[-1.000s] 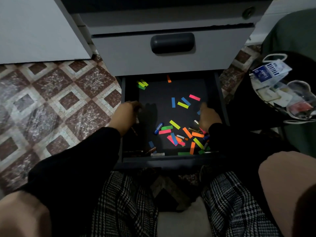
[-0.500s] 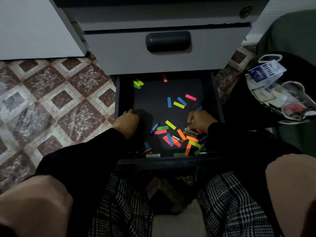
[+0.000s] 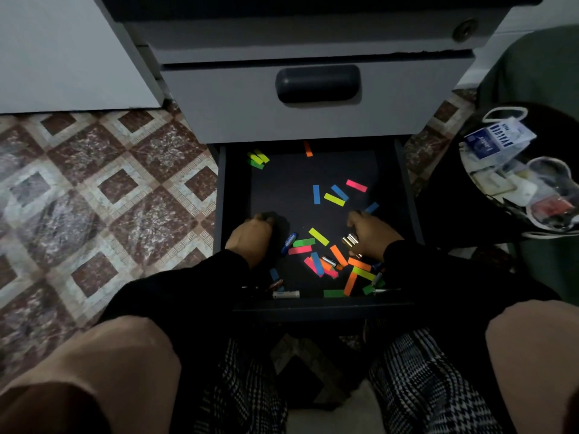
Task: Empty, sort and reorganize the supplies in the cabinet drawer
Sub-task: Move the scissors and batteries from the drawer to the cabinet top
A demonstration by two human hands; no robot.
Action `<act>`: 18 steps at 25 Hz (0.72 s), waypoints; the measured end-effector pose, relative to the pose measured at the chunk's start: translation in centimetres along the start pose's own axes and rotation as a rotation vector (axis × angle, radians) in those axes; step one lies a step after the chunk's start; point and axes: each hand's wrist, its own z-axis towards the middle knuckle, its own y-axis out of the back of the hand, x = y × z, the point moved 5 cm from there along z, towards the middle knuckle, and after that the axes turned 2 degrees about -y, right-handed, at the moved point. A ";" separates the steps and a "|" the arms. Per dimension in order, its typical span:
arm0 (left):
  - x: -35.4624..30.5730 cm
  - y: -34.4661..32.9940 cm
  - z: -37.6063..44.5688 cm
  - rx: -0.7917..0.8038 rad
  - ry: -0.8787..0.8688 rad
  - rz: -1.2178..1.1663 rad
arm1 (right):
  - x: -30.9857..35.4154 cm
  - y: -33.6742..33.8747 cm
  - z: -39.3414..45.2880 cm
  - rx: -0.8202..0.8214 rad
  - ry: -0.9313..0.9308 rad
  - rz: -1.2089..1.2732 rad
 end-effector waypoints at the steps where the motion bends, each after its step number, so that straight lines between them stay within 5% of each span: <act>1: -0.6 -0.1 0.0 0.007 -0.024 -0.013 | 0.1 0.0 -0.1 -0.013 0.012 0.010; 7: -3.8 -0.2 -0.8 0.164 -0.187 0.121 | 0.4 -0.2 -0.3 -0.044 0.106 -0.103; 18: -3.6 -0.3 -0.7 0.153 -0.199 0.094 | 0.4 -0.7 -0.5 -0.014 0.125 -0.114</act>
